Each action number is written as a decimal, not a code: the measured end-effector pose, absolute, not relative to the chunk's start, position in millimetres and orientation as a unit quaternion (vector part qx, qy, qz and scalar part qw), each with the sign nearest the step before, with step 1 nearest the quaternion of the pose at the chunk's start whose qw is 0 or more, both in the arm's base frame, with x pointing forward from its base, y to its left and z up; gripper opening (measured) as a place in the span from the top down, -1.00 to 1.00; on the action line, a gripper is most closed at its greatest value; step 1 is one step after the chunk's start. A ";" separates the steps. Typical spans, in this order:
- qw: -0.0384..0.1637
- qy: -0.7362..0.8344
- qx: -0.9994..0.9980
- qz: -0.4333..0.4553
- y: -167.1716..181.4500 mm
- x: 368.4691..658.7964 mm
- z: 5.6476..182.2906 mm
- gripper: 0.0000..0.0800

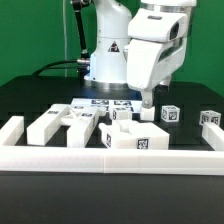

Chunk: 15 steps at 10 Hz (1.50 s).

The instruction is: Assemble chair

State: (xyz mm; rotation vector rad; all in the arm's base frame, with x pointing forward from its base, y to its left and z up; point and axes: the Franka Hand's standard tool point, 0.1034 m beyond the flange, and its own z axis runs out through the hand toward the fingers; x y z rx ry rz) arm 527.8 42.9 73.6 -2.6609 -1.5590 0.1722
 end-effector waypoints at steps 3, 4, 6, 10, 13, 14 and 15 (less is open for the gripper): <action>0.027 -0.505 -0.861 0.056 42.8 527.7 73.6 -0.63; 0.027 -0.505 -0.861 0.056 42.8 527.6 73.4 -0.63; 0.027 -0.501 -0.863 0.057 42.9 527.3 72.8 -0.63; 0.018 -0.370 -0.927 0.060 32.9 526.6 68.5 -0.63; 0.016 -0.287 -0.956 0.056 34.3 529.6 70.4 -0.63; 0.014 -0.255 -0.965 0.057 34.5 529.4 70.2 -0.63; 0.013 -0.227 -0.972 0.058 35.2 529.3 70.0 -0.63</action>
Offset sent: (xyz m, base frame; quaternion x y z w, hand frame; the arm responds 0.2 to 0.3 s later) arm 0.0000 0.0000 0.0000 0.0000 0.0000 0.0000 1.0000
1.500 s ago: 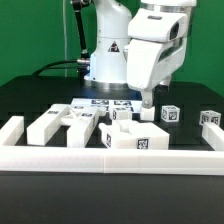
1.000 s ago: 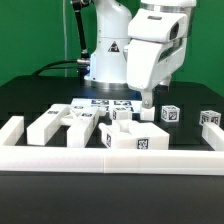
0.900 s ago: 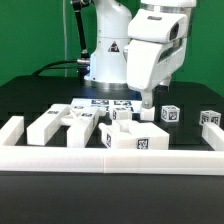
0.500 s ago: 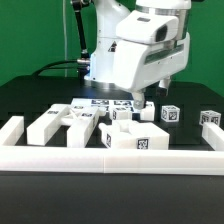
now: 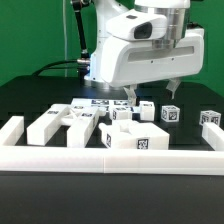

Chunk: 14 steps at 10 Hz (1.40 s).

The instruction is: Assemble chair

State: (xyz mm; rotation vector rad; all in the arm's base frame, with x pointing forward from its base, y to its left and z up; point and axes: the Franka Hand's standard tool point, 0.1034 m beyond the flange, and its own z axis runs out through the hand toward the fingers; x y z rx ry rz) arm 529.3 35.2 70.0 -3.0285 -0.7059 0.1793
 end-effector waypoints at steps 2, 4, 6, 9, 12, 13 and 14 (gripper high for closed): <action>0.011 -0.190 -0.981 0.034 34.2 536.8 62.2 -0.63; 0.013 -0.195 -0.981 0.023 34.5 545.0 54.9 -0.63; 0.015 -0.207 -0.978 0.022 33.0 550.9 45.5 -0.63; 0.018 -0.211 -0.977 0.031 34.8 543.9 29.1 -0.63; 0.021 -0.212 -0.976 0.040 37.0 536.4 12.9 -0.63; 0.022 -0.212 -0.976 0.043 36.8 534.8 10.2 -0.51; 0.022 -0.212 -0.976 0.044 36.9 533.9 8.9 -0.51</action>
Offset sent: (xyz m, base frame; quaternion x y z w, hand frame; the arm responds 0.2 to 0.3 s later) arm 0.0291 0.0047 -0.0094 0.0044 0.0594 -0.0119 0.9982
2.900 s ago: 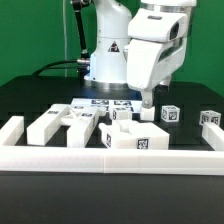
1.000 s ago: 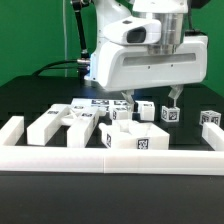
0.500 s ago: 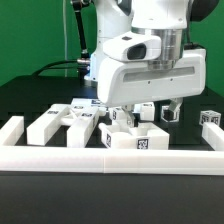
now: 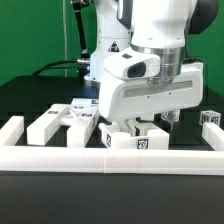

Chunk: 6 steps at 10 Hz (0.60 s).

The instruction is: Assemble chair

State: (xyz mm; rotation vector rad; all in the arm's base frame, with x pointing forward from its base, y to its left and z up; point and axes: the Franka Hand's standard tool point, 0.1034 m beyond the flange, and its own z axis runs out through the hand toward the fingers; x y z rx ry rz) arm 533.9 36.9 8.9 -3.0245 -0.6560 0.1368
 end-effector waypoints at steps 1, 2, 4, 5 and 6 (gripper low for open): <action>0.022 -0.212 -0.976 0.044 36.9 534.0 8.9 -0.07; 0.022 -0.212 -0.976 0.044 36.9 533.9 8.8 -0.07; 0.022 -0.212 -0.976 0.044 36.9 533.8 8.7 0.73; 0.022 -0.212 -0.976 0.044 36.9 534.0 8.8 0.73; 0.022 -0.212 -0.976 0.044 36.9 534.3 9.1 0.91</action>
Offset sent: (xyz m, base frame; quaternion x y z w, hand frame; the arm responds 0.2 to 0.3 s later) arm 0.0000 0.0000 0.0000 0.0000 0.0000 0.0000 1.0000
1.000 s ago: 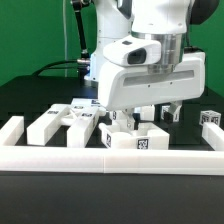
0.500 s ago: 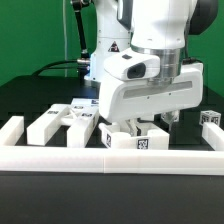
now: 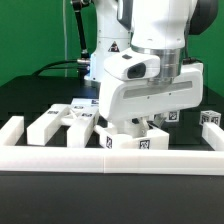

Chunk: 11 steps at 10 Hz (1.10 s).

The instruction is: Assemble chair

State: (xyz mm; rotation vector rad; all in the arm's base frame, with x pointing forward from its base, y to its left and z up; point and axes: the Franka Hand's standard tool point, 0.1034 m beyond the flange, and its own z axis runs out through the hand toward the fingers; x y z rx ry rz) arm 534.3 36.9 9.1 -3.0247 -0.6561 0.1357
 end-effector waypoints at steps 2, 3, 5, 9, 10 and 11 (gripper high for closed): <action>0.022 -0.212 -0.976 0.044 36.9 534.3 9.2 0.91; 0.022 -0.212 -0.976 0.044 36.9 534.3 9.2 0.91; 0.022 -0.212 -0.976 0.044 36.9 534.3 9.2 0.91; 0.018 -0.157 -0.987 0.040 63.4 543.6 9.0 0.91; 0.017 -0.144 -0.989 0.037 68.8 548.4 8.9 0.91; 0.017 -0.124 -0.992 0.034 73.1 553.6 9.3 0.91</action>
Offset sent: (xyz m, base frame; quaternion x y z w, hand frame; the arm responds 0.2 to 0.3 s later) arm 0.0000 0.0000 0.0000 0.0000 0.0000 0.0000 1.0000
